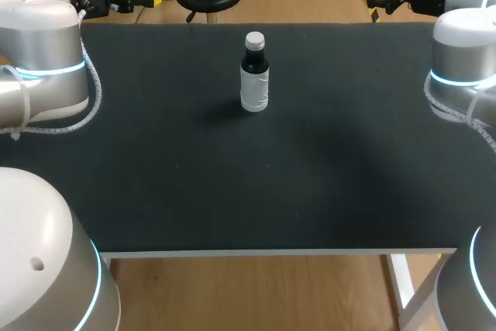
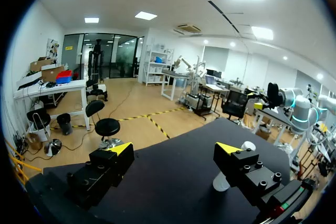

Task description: Unscrew the bottle cap

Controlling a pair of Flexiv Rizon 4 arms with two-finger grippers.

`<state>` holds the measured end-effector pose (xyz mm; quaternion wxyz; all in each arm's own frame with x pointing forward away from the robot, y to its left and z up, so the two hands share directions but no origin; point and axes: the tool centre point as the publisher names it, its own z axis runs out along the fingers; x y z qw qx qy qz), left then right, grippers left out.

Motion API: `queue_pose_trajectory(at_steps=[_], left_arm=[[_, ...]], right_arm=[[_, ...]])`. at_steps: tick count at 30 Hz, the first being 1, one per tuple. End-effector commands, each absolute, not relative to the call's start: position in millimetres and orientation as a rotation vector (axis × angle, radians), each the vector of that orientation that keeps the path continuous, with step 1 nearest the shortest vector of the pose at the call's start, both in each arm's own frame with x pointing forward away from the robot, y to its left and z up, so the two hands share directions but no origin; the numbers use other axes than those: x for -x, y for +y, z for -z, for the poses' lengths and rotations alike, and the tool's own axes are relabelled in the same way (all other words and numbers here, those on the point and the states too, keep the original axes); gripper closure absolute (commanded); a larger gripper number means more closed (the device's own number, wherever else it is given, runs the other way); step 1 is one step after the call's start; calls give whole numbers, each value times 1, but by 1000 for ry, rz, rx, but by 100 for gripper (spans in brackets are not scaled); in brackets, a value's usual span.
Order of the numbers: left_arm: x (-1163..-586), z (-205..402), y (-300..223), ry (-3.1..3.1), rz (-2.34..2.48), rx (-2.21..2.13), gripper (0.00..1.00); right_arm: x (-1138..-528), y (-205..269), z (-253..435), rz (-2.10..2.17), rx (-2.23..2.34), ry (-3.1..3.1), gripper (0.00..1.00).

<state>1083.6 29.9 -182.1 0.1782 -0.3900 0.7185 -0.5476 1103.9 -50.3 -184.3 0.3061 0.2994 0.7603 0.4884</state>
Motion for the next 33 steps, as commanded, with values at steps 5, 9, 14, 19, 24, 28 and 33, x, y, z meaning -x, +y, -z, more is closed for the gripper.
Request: queue_pose_trajectory(at_steps=[5, 9, 14, 19, 24, 28, 33], left_arm=[[-1084, 182, 30, 2033, 1550, 1104, 0], [-1084, 182, 30, 2033, 1550, 1104, 0], [-1084, 182, 30, 2033, 1550, 1104, 0], [-1084, 182, 30, 2033, 1550, 1104, 0], [-1082, 188, 25, 2048, 1577, 1094, 0], [-1081, 196, 16, 2085, 1645, 1030, 0], [-1076, 207, 8, 2125, 1750, 866, 0]], right_arm=[[-1104, -50, 184, -1292, -792, 2012, 0], [-1104, -50, 184, -1292, -792, 2012, 0], [-1104, -50, 184, -1292, -792, 2012, 0], [-1104, -50, 184, -1292, -792, 2012, 0], [-1104, -50, 184, -1292, -792, 2012, 0], [-1104, -50, 184, -1292, -792, 2012, 0], [-1104, -50, 184, -1292, -792, 2012, 0]])
